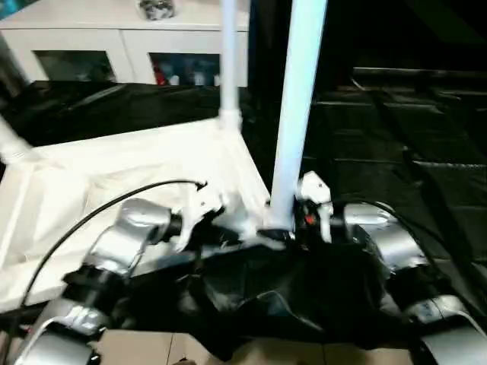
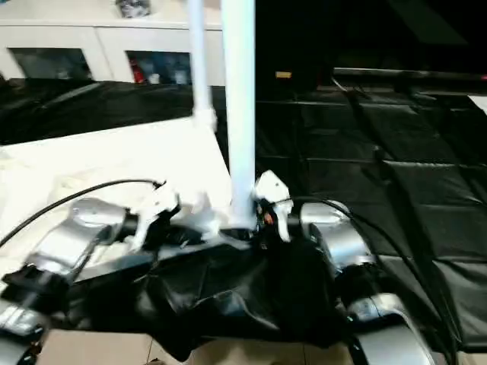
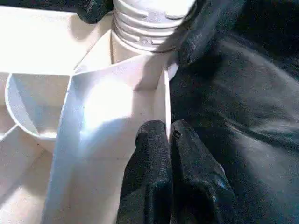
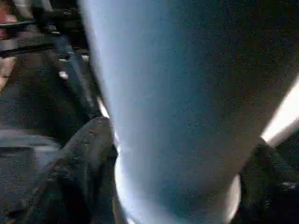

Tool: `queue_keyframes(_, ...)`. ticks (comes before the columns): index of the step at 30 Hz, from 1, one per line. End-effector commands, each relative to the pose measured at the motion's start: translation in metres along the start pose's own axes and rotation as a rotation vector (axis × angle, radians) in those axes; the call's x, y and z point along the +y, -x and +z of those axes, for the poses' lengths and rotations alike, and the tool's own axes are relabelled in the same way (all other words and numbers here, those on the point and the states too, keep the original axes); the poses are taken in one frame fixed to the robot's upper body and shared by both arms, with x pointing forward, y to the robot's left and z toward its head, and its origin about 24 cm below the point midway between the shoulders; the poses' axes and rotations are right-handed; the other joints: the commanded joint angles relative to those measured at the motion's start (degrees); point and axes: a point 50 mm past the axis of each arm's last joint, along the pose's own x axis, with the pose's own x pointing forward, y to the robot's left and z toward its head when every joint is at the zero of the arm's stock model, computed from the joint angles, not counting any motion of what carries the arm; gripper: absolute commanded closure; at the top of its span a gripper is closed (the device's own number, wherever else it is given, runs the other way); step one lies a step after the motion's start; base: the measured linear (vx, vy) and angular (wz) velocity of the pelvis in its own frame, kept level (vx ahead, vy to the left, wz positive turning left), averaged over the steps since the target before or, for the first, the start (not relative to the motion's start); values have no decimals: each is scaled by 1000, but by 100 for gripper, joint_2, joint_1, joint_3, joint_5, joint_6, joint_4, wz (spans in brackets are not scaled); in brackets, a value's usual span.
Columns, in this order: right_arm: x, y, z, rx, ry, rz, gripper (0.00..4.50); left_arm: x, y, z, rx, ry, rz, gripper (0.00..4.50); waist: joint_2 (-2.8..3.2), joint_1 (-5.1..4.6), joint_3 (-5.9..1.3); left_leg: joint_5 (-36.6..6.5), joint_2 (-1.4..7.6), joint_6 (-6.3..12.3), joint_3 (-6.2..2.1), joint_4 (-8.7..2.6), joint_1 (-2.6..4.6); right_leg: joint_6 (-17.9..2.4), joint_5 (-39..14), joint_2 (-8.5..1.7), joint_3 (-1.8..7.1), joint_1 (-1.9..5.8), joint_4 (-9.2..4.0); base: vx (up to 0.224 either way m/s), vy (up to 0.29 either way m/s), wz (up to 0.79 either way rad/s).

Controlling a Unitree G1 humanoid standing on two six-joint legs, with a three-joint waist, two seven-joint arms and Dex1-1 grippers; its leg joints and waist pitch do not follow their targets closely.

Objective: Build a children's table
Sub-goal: Rotate leg to tighten

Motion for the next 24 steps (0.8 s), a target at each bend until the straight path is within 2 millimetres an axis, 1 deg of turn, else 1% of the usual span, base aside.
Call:
queue_keyframes(1, 6, -5, 7, 0, 30, 64, 119, -13, -11, 13, -30, -60, -152, 450, -16, 3, -354, -516, 130, 566, 47, -322, -11, -1376, -261, -414, 314, 374, -400, 0, 0, 0)
queue_keyframes(2, 8, -3, 4, 19, 32, 84, 132, -14, -8, 11, -16, -61, -159, 450, -15, -1, -350, -540, 130, 555, 49, -328, -8, -1373, -286, -408, 314, 364, -406, 0, 0, 0)
queue_keyframes(3, 11, -2, 3, 27, 33, 98, 143, -14, -7, 10, -10, -63, -165, 450, -2, 17, -348, -607, 133, 523, 51, -326, 11, -1361, -346, -416, 318, 353, -421, 0, 0, 0)
queue_keyframes(4, 12, -2, 2, 33, 34, 106, 149, -15, -6, 9, -6, -62, -169, 450, -5, 31, -348, -609, 131, 503, 48, -329, 8, -1343, -346, -409, 321, 362, -414, 0, 0, 0)
queue_keyframes(5, 13, -2, 1, 38, 35, 112, 154, -15, -5, 9, -3, -63, -171, 450, 7, 40, -349, -609, 131, 491, 45, -331, 4, -1341, -350, -415, 320, 361, -414, 0, 0, 0)
queue_keyframes(6, 14, -3, 1, 41, 36, 116, 163, -15, -5, 8, -2, -64, -170, 450, -1, 43, -352, -606, 127, 463, 45, -334, 2, -1320, -347, -413, 320, 362, -415, 0, 0, 0)
queue_keyframes(9, 18, -4, 1, 44, 31, 131, 173, -15, -5, 9, -2, -65, -169, 450, -1, 45, -352, -645, 121, 401, 40, -337, 3, -1300, -405, -411, 319, 367, -422, 0, 0, 0)
queue_keyframes(13, 19, -7, 1, 29, 7, 123, 176, -12, -8, 10, -18, -64, -126, 450, -2, 60, -365, -529, 115, 417, 40, -326, -5, -1308, -192, -404, 320, 373, -398, 0, 0, 0)
queue_keyframes(14, 17, -10, 1, 16, -22, 84, 176, -9, -12, 12, -27, -58, -82, 450, 1, 67, -369, -522, 117, 419, 41, -325, 1, -1312, -179, -406, 320, 371, -399, 0, 0, 0)
queue_keyframes(15, 16, -12, 0, 9, -41, 54, 176, -6, -14, 13, -32, -52, -54, 450, -12, 65, -358, -539, 114, 410, 45, -326, -1, -1309, -211, -402, 321, 365, -405, 0, 0, 0)
queue_keyframes(16, 12, -15, -1, 2, -63, -2, 176, -2, -17, 15, -35, -44, -5, 450, -13, 66, -356, -563, 110, 368, 40, -331, 3, -1290, -300, -405, 322, 366, -416, 0, 0, 0)
queue_keyframes(17, 10, -17, -1, 2, -73, -37, 176, 0, -19, 16, -37, -39, 22, 450, -12, 62, -342, -623, 104, 348, 48, -336, 7, -1274, -424, -403, 321, 350, -439, 0, 0, 0)
queue_keyframes(18, 4, -21, -3, 5, -97, -123, 176, 6, -23, 18, -43, -23, 88, 450, -23, 46, -330, -704, 90, 286, 46, -341, 8, -1201, -700, -410, 321, 353, -475, 0, 0, 0)
queue_keyframes(19, -2, -26, -5, 10, -125, -221, 176, 12, -29, 22, -53, -1, 161, 450, -50, 17, -314, -773, 68, 204, 49, -353, -3, -1084, -1116, -406, 312, 355, -502, 0, 0, 0)
queue_keyframes(20, -5, -29, -6, 11, -138, -267, 177, 15, -31, 24, -62, 13, 198, 450, -39, 5, -307, -819, 76, 115, 41, -362, 3, -1031, -1312, -413, 313, 349, -507, 0, 0, 0)
queue_keyframes(21, -9, -34, -7, 12, -164, -348, 177, 20, -36, 28, -79, 38, 263, 450, -52, -1, -318, -887, 59, 61, 35, -363, 33, -914, -1640, -426, 317, 357, -550, 0, 0, 0)
queue_keyframes(22, -12, -39, -9, 13, -190, -414, 177, 25, -41, 33, -91, 59, 316, 450, -56, -46, -306, -837, 49, 48, 47, -360, 5, -893, -1618, -411, 336, 338, -548, 0, 0, 0)
queue_keyframes(23, -14, -42, -10, 17, -212, -456, 177, 26, -45, 36, -100, 70, 341, 450, -47, -57, -307, -873, 59, 29, 38, -369, 15, -894, -1641, -414, 335, 336, -555, 0, 0, 0)
queue_keyframes(24, -15, -47, -11, 20, -241, -504, 177, 28, -48, 39, -106, 77, 365, 450, -53, -78, -330, -814, 53, 46, 39, -360, 11, -900, -1522, -412, 346, 339, -540, 0, 0, 0)
